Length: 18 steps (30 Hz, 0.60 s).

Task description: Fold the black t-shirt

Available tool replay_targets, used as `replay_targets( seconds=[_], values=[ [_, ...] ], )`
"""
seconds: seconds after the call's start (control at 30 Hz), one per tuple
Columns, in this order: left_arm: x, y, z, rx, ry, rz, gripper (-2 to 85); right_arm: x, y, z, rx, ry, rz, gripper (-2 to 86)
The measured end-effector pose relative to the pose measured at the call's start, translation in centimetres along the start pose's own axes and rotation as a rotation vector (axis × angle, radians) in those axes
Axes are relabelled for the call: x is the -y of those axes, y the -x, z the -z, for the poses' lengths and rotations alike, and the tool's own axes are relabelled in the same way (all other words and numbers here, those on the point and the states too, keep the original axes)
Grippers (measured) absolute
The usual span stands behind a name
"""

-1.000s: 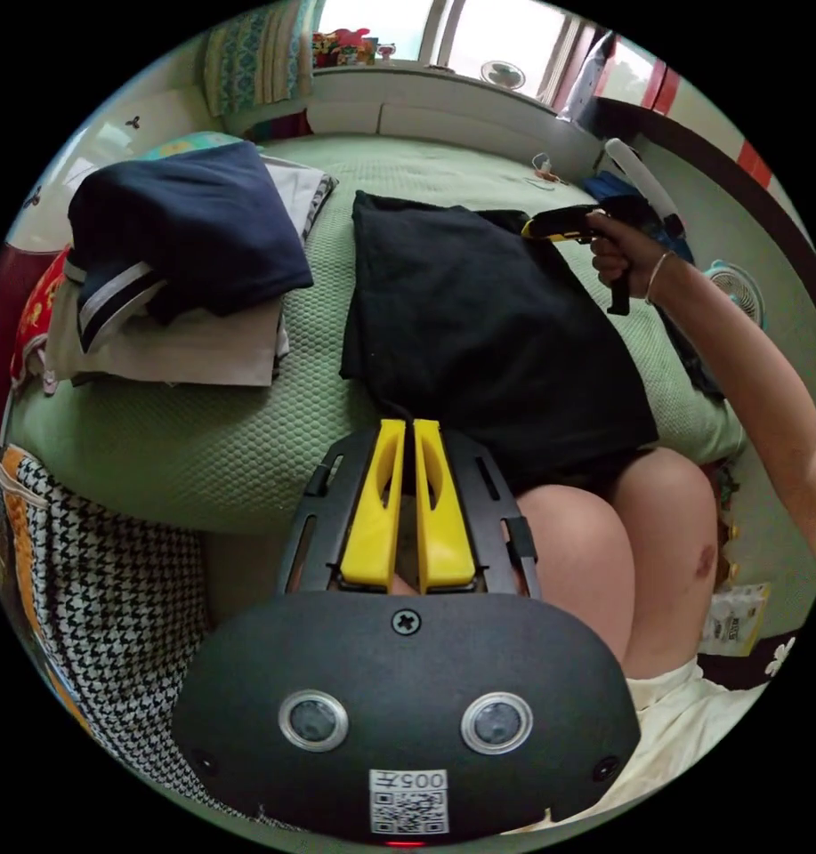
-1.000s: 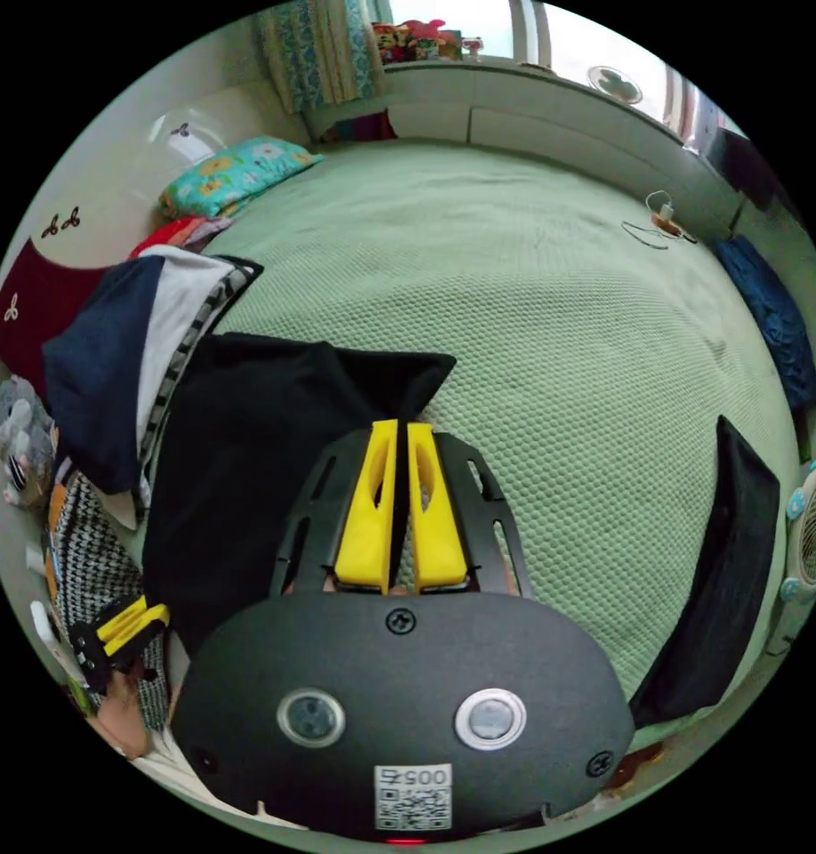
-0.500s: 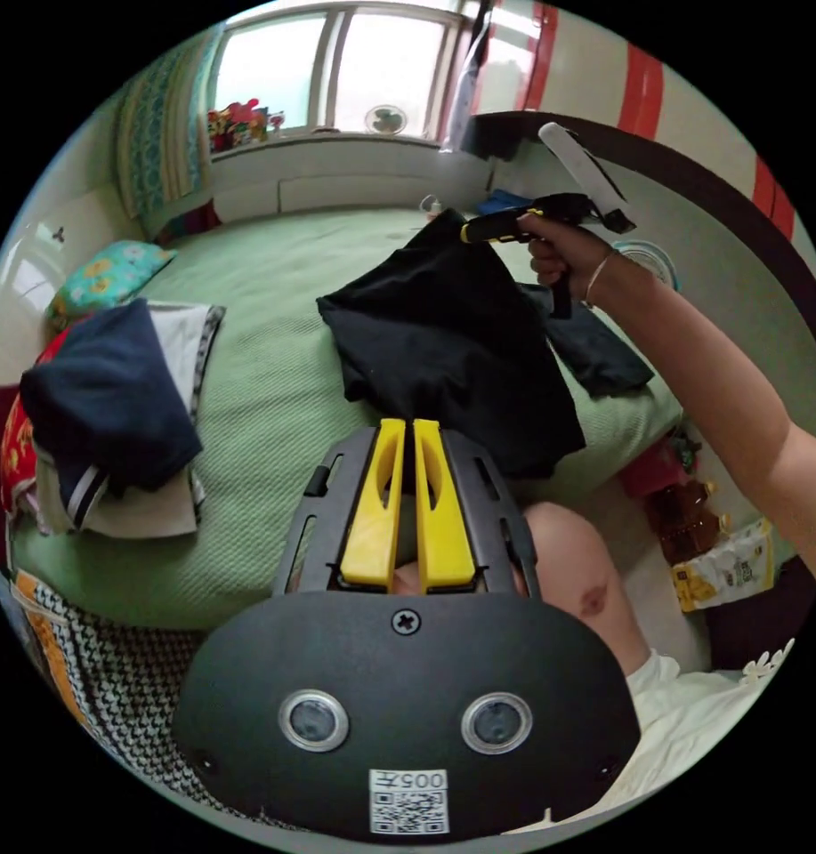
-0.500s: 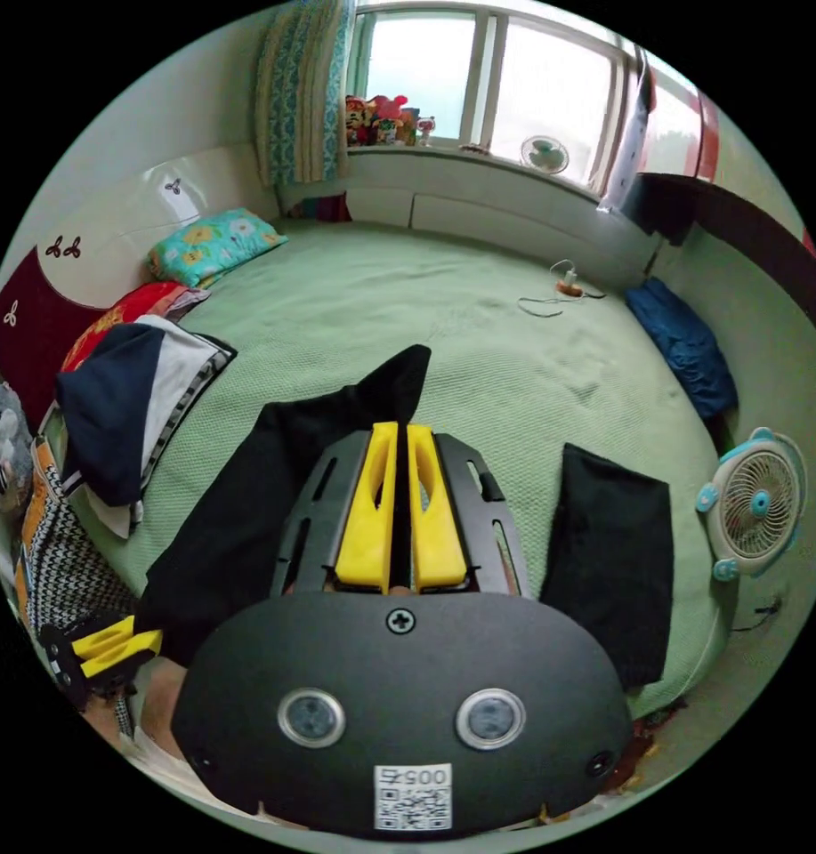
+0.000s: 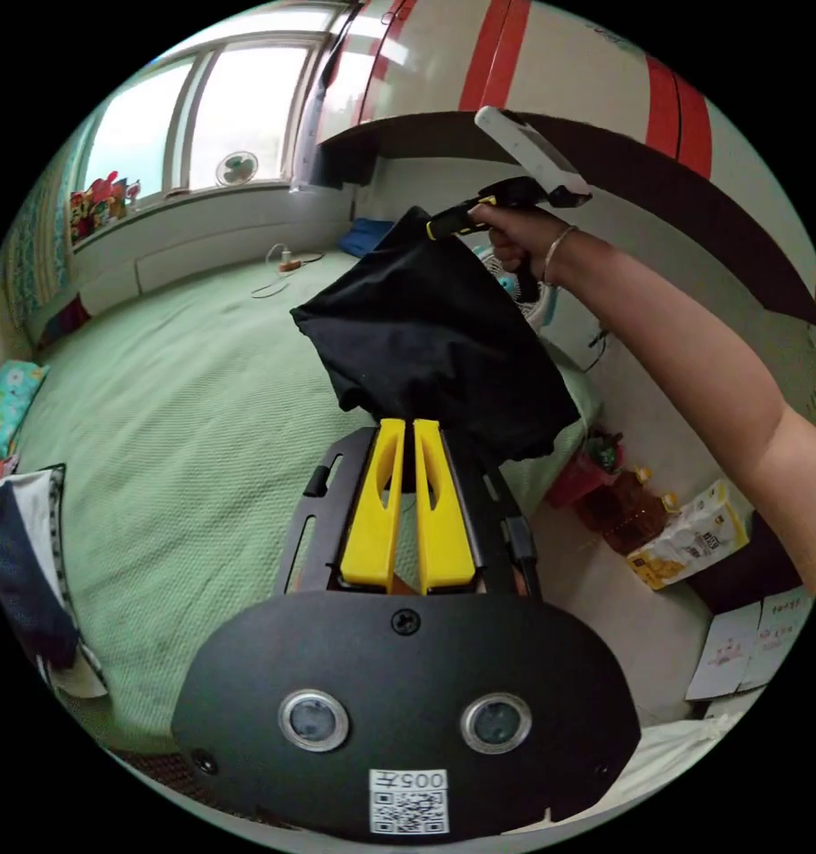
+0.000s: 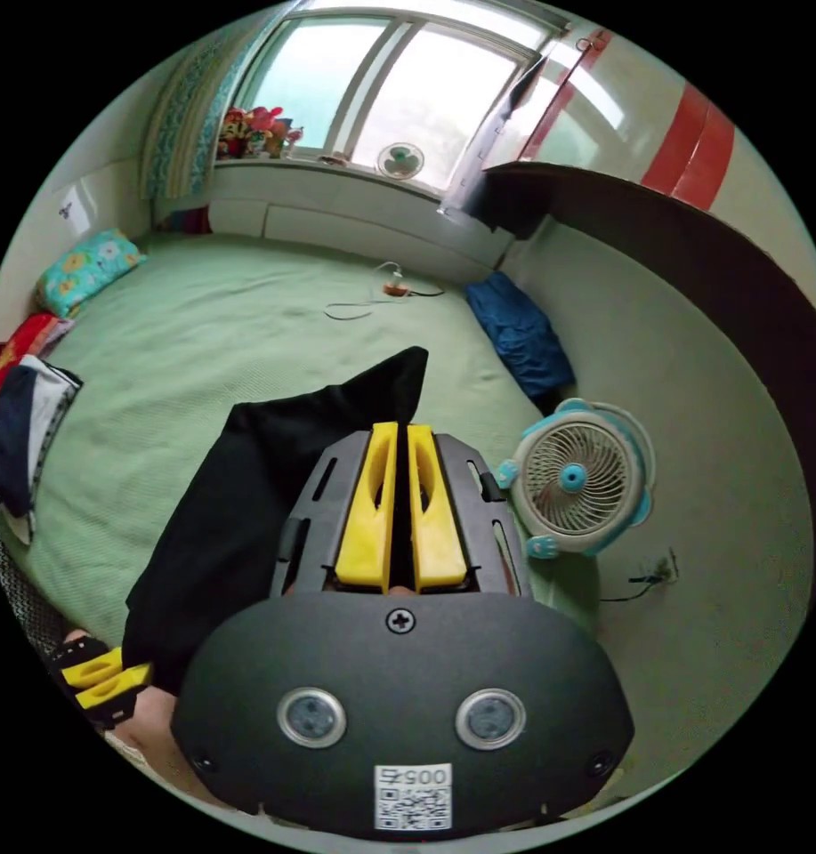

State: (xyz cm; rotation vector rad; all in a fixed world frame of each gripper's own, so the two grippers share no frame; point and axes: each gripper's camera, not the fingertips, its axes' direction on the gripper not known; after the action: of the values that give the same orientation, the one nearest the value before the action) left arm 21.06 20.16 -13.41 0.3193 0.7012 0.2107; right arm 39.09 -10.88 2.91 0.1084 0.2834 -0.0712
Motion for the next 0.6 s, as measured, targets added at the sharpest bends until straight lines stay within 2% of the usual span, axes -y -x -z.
replay_targets(
  seconds=[0.27,0.43,0.53,0.6],
  values=[
    [2.1,-3.6,-11.2,-0.034,0.158,0.069,1.8,-3.0,-2.1,-11.8,-0.058,0.116,-0.075,-1.2],
    [2.4,-4.8,-12.7,-0.006,0.176,0.041,2.9,-5.9,-3.8,-16.2,-0.049,0.089,-0.138,-0.9],
    [2.6,-5.5,-13.0,-0.012,0.199,0.01,3.6,-6.7,-5.7,-18.1,0.01,0.181,-0.171,0.2],
    [2.7,-6.0,-12.4,-0.012,0.2,-0.013,3.6,-6.8,-7.5,-17.2,-0.059,0.17,-0.239,0.0]
  ],
)
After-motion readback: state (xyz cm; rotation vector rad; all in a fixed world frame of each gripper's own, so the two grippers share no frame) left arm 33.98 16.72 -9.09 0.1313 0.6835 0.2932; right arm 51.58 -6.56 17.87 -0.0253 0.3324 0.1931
